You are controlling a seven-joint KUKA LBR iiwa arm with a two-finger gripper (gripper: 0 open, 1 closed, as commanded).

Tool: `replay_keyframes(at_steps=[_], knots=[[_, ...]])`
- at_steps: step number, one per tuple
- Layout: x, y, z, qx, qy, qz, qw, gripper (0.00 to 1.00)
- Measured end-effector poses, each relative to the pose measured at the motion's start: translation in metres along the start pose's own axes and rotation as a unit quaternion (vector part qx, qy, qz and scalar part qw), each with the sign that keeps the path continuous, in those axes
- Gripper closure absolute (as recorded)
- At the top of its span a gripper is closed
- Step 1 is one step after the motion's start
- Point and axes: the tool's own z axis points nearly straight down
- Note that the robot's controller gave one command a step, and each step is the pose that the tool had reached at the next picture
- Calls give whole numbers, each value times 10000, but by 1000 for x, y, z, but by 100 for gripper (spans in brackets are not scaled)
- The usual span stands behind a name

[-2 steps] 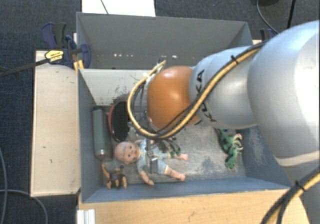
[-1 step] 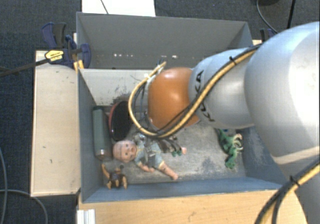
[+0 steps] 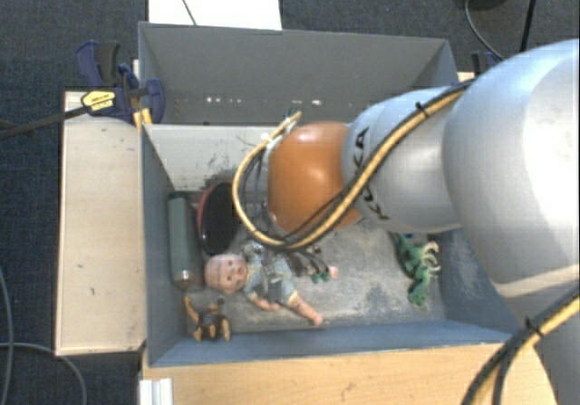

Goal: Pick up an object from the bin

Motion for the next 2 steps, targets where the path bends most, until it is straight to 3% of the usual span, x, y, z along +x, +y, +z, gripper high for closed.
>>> replay_keyframes(at_steps=[2], knots=[[3, 0, -24, -4, 33, 17, 10000, 100]])
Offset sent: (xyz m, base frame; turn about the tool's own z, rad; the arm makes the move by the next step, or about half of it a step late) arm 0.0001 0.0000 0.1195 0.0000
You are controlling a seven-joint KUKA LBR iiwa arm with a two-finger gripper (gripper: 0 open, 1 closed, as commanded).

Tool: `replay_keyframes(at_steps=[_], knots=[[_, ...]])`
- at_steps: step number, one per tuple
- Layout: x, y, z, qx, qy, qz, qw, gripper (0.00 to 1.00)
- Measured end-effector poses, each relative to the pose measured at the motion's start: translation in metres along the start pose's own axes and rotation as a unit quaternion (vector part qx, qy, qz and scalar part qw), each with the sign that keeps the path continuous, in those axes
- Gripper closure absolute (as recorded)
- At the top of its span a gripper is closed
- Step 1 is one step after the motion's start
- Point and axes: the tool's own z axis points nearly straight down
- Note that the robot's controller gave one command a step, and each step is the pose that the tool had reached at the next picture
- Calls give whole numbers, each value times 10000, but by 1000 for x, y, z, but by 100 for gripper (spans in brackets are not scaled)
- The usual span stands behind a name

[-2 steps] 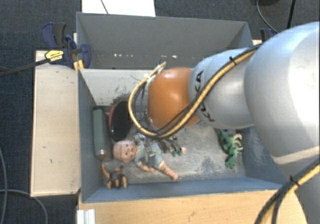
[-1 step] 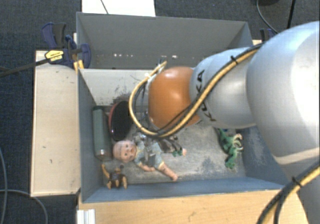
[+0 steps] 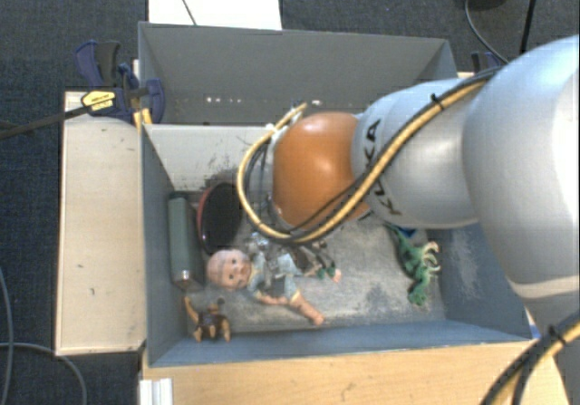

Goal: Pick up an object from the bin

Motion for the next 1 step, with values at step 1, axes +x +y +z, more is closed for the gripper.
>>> replay_keyframes(at_steps=[1], knots=[[-1, 0, -25, 4, -20, -3, 10000, 100]])
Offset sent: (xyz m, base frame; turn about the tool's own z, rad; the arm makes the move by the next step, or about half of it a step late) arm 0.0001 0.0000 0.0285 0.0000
